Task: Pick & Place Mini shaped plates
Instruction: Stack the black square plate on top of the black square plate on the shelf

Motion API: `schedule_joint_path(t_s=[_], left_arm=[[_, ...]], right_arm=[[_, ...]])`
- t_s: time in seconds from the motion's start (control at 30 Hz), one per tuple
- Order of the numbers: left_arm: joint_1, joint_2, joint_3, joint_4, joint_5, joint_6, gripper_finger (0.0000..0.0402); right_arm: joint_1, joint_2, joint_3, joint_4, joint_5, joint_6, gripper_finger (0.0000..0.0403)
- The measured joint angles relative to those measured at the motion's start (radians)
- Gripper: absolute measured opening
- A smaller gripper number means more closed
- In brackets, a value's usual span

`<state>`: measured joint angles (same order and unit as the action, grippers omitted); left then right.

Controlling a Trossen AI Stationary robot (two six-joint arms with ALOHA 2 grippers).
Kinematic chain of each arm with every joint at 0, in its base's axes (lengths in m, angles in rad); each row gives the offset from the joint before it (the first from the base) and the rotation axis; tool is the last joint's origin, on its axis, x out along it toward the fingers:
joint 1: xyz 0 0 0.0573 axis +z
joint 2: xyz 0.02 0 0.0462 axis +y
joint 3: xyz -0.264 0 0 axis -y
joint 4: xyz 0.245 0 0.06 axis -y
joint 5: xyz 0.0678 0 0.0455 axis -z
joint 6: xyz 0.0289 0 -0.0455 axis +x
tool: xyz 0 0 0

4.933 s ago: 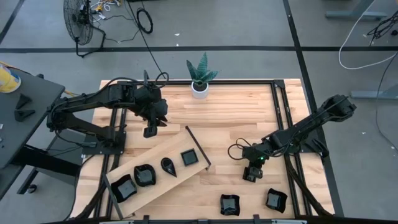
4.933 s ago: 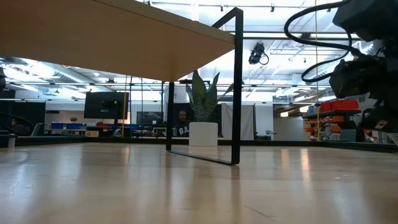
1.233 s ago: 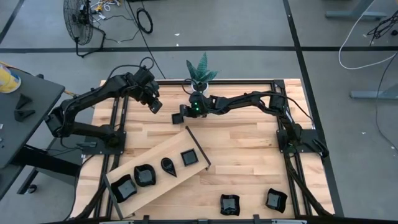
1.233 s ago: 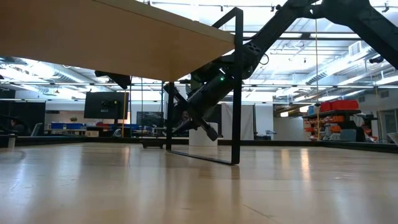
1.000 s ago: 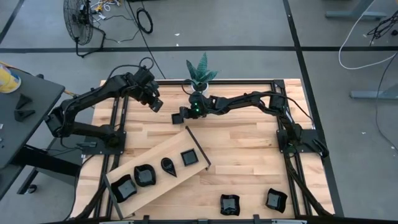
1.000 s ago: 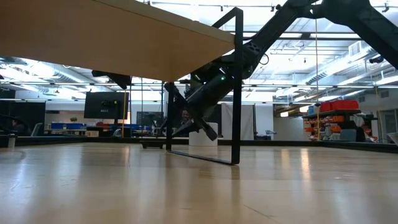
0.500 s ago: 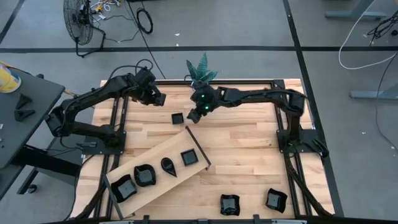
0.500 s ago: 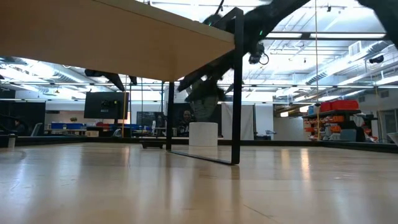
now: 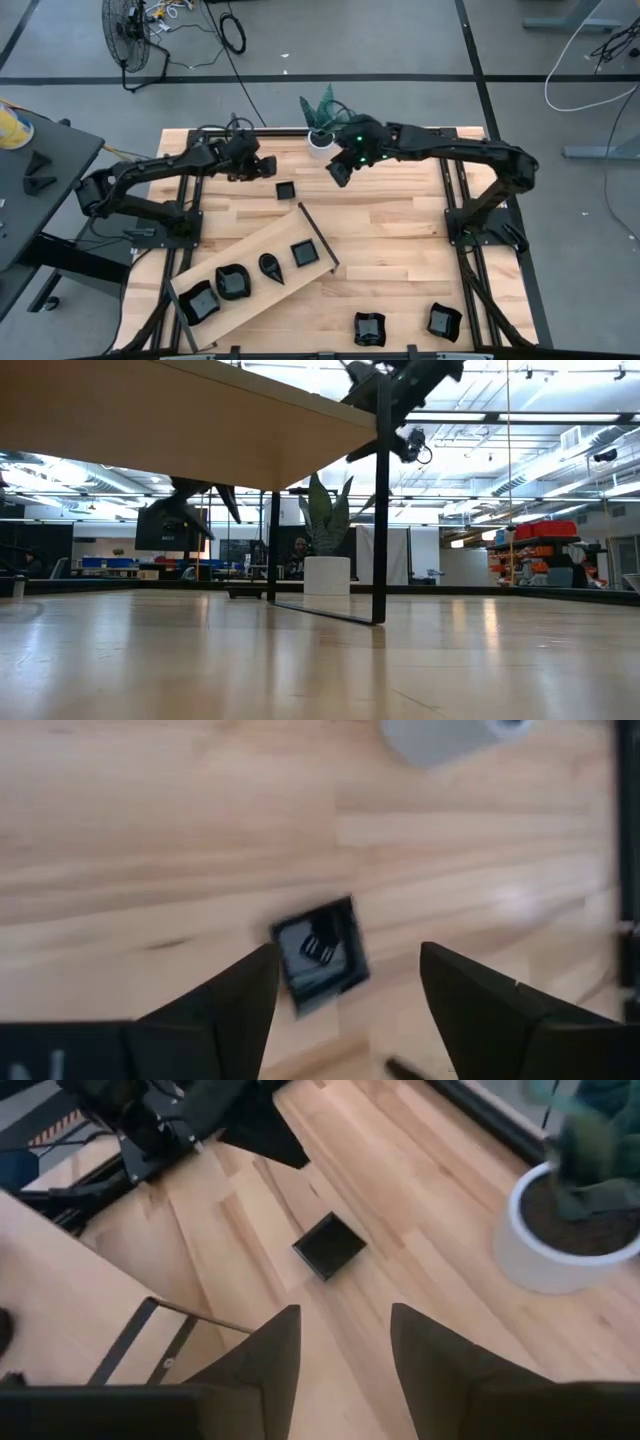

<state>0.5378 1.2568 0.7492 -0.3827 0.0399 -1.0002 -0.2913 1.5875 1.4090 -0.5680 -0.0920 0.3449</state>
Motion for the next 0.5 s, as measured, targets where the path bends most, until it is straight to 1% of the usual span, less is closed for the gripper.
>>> schedule_joint_path(t_s=[0.07, 0.2, 0.3, 0.5], left_arm=[[-0.004, 0.002, -0.018, 0.036, -0.019, -0.019, 0.0245], [-0.010, 0.036, -0.025, 0.041, -0.028, -0.029, 0.0239], [-0.021, 0.085, -0.025, 0.055, -0.026, -0.036, 0.0239], [-0.067, 0.203, -0.024, 0.130, -0.028, -0.073, 0.0238]], right_arm=[[0.000, -0.026, 0.000, -0.008, 0.006, -0.006, 0.0159], [0.000, -0.062, 0.000, -0.037, 0.036, -0.014, 0.0159], [0.000, -0.068, 0.000, -0.049, 0.057, -0.014, 0.0159], [0.000, -0.068, 0.000, -0.054, 0.058, -0.009, 0.0159]])
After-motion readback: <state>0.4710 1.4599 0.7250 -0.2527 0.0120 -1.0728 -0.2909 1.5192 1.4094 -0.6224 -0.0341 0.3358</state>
